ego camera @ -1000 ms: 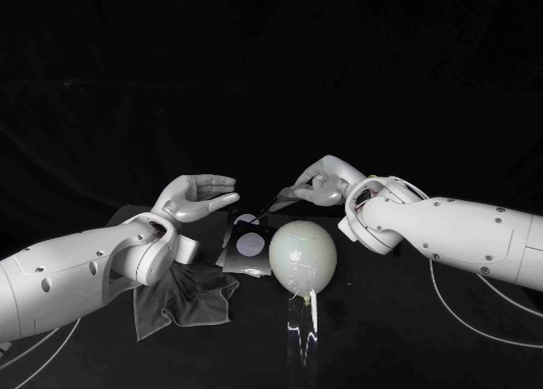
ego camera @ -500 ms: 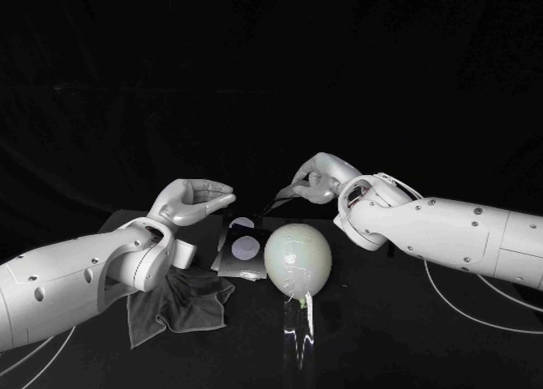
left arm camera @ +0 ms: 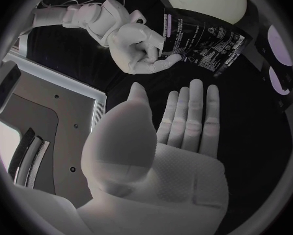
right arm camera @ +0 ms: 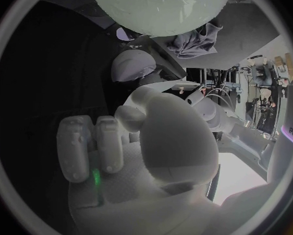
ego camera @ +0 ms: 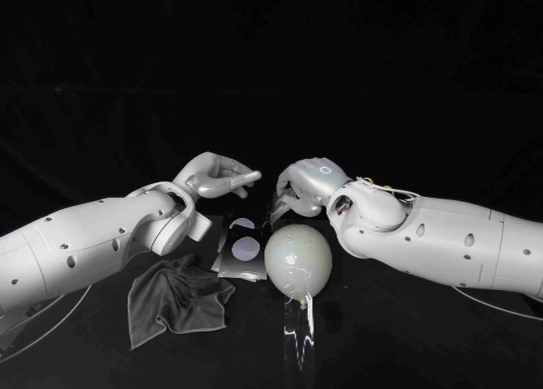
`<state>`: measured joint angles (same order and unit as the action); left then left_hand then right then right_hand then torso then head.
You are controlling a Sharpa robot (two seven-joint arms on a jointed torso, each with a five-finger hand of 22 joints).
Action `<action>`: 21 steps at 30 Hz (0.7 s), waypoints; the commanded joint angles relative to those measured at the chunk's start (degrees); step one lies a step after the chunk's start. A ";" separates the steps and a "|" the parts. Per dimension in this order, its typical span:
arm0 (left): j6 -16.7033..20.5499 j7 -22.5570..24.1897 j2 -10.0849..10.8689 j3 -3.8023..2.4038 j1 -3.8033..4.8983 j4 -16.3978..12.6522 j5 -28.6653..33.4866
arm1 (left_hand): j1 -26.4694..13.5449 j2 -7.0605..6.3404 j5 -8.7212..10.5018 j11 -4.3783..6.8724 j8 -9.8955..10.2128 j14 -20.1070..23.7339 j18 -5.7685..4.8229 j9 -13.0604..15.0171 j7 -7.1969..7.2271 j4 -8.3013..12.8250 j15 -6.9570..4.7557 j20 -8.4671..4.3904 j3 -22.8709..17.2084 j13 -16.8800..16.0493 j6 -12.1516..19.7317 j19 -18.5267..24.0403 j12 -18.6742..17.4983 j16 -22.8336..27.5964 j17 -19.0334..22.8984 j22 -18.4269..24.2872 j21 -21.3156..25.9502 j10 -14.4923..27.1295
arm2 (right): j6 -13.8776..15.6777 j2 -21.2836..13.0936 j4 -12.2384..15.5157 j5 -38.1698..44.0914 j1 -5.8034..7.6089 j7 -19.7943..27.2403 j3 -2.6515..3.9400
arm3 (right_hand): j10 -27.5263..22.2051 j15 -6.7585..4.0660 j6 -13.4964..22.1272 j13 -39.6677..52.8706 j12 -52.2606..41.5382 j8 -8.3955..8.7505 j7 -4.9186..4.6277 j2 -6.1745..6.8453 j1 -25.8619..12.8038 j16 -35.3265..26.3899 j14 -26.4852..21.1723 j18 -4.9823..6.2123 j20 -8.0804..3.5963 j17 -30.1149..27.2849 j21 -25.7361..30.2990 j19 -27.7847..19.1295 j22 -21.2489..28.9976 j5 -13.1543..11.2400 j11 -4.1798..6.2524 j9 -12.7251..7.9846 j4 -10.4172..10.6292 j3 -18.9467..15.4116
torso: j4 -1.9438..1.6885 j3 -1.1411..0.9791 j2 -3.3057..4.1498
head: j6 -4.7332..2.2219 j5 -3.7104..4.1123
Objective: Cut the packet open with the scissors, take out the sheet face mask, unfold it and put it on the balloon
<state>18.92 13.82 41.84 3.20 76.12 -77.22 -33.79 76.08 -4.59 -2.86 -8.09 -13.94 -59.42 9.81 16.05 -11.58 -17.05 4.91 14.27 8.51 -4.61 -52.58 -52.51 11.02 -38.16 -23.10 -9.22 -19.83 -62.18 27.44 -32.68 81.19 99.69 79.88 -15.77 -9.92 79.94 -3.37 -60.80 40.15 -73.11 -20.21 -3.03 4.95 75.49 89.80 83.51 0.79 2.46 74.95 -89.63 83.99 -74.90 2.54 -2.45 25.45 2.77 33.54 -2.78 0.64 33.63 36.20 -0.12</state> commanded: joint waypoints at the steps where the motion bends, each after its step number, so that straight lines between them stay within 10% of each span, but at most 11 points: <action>1: -4.40 -7.19 -1.25 -0.03 0.68 0.15 -11.05 | -0.36 -0.96 0.06 0.15 -0.10 -0.61 0.70 -0.04 0.06 0.24 -0.27 -0.43 -1.02 -0.10 0.16 -1.03 0.38 -2.27 -1.27 -0.44 -0.92 -0.44 | -3.73 0.23 0.78 9.92 -0.09 -2.59 0.02 | 10.06 -0.75 -0.34 49.85 -16.89 -4.03 -0.02 0.01 -0.51 0.20 6.49 -0.79 -0.23 15.05 -0.37 6.01 -15.10 0.26 3.46 6.80 0.08 0.29 | 0.02 0.02 0.01 | -0.06 -0.04; 5: -4.96 -9.12 -2.63 -0.05 1.18 -0.04 -15.56 | 0.10 -3.28 -0.02 0.65 -0.91 -1.86 0.70 0.14 0.64 0.07 -0.97 -2.00 -2.39 -0.30 -0.47 -3.48 0.81 -9.32 -4.93 -2.01 -4.01 -0.39 | -4.75 0.58 1.19 10.93 -0.24 -3.48 0.01 | 10.06 -0.75 -0.35 49.85 -16.89 -4.06 -0.02 0.04 -0.56 0.20 6.49 -0.79 -0.23 15.05 -0.37 6.01 -15.10 0.26 3.46 6.81 0.06 0.32 | 0.01 0.05 0.02 | -0.12 -0.04; 21: -8.63 -16.62 -2.74 -0.07 1.44 -3.00 -24.56 | -0.19 -5.42 0.01 2.02 -4.75 -0.08 0.57 1.69 2.31 -0.02 -2.08 -2.87 -1.40 -1.65 -3.12 -3.29 3.49 -15.44 -7.73 -3.83 -7.05 -1.93 | -6.60 0.61 1.24 11.38 -0.49 -5.88 0.01 | 10.06 -0.75 -0.39 49.85 -16.89 -4.12 0.00 0.07 -0.67 0.20 6.49 -0.79 -0.23 15.05 -0.37 6.01 -15.10 0.26 3.47 6.84 0.03 0.39 | -0.13 0.08 0.06 | 0.28 0.41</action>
<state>13.26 -0.29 39.18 3.17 77.56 -79.84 -55.31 75.88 -9.63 -2.85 -6.24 -19.05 -59.48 9.78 18.17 -9.69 -16.99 3.18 11.66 6.80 -6.26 -55.84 -55.69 14.45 -53.64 -30.83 -13.04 -26.86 -64.02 21.98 -32.06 82.48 109.32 79.25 -19.85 -10.00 79.94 -3.36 -60.81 40.19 -74.71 -23.76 -3.10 5.66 74.71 89.61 83.52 0.80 2.46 74.92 -89.80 83.97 -74.95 2.67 -2.44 25.42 2.75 33.52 -2.84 0.70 33.68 36.42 0.19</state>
